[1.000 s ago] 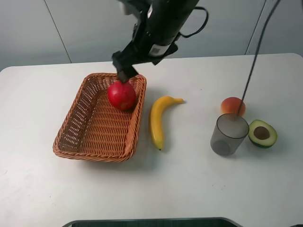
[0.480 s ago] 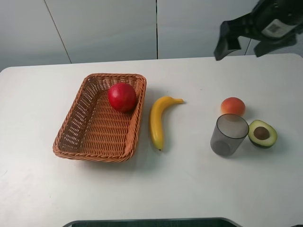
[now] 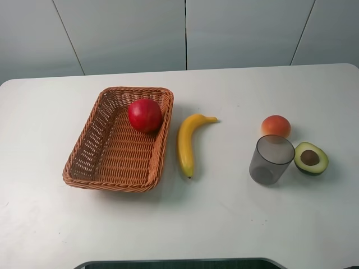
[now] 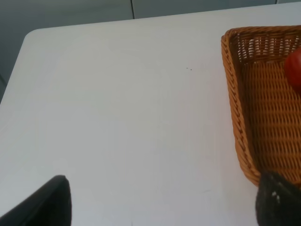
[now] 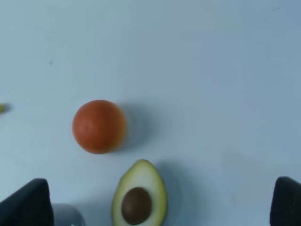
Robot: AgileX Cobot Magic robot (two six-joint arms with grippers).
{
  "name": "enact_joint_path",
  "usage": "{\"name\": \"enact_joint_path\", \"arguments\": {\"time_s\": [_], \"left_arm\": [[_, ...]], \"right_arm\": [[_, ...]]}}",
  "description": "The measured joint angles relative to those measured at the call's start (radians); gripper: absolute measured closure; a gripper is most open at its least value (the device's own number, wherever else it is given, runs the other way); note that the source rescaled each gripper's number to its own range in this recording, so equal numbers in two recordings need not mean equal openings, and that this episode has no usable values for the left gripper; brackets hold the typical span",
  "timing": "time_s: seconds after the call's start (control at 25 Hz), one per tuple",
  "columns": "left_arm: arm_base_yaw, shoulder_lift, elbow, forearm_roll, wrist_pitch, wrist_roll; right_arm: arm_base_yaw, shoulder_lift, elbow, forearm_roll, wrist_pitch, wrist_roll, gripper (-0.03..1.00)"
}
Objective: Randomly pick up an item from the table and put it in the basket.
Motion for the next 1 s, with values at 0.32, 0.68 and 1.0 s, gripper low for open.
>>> {"name": "enact_joint_path", "arguments": {"time_s": [0.32, 0.68, 1.0], "left_arm": [[0.0, 0.0, 0.0, 0.0, 0.0, 0.0], [0.0, 0.0, 0.0, 0.0, 0.0, 0.0], [0.0, 0.0, 0.0, 0.0, 0.0, 0.0]], "right_arm": [[-0.002, -0.376, 0.069, -0.002, 0.069, -0.044, -0.03], [-0.002, -0.735, 0.183, 0.009, 0.152, -0.113, -0.03], [-0.002, -0.907, 0.236, 0.023, 0.223, -0.128, -0.03]]}}
